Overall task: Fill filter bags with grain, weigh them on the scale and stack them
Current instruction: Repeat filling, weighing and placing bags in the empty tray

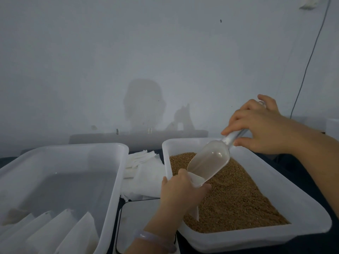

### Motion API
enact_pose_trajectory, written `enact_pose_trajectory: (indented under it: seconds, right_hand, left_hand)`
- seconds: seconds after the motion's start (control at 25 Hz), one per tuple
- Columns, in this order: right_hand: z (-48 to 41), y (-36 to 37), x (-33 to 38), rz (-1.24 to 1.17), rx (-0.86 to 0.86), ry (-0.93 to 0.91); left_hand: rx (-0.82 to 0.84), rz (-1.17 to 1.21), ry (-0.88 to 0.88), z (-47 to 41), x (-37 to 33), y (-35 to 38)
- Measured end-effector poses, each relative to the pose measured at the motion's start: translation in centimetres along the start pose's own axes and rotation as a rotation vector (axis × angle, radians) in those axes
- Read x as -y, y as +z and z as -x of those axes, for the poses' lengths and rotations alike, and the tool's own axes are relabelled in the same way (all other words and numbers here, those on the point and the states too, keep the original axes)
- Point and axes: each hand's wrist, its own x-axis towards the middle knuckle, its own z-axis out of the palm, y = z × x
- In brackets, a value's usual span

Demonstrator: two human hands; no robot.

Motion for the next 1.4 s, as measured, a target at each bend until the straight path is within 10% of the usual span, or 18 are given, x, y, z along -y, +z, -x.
enact_pose_trajectory:
  seconds: [0.24,0.6,0.92,1.4]
  right_hand:
    - [2.3,4.9,-2.0,-0.052,0.158,0.407]
    - [5.4,14.9,1.5,-0.275,0.506,0.407]
    - [3.9,10.0,6.1,-0.91,0.042,0.315]
    - [-0.7,9.7,17.4,-0.848,0.219,0.05]
  left_hand:
    - [-0.015,0.015,0.045,0.2,-0.1,-0.2]
    - [-0.067,0.175,0.131,0.3,0.4,-0.5]
    - [-0.181,0.394,0.247,0.4,-0.1,-7.4]
    - [-0.21,0.054,0.134,2.2,6.3,-10.8]
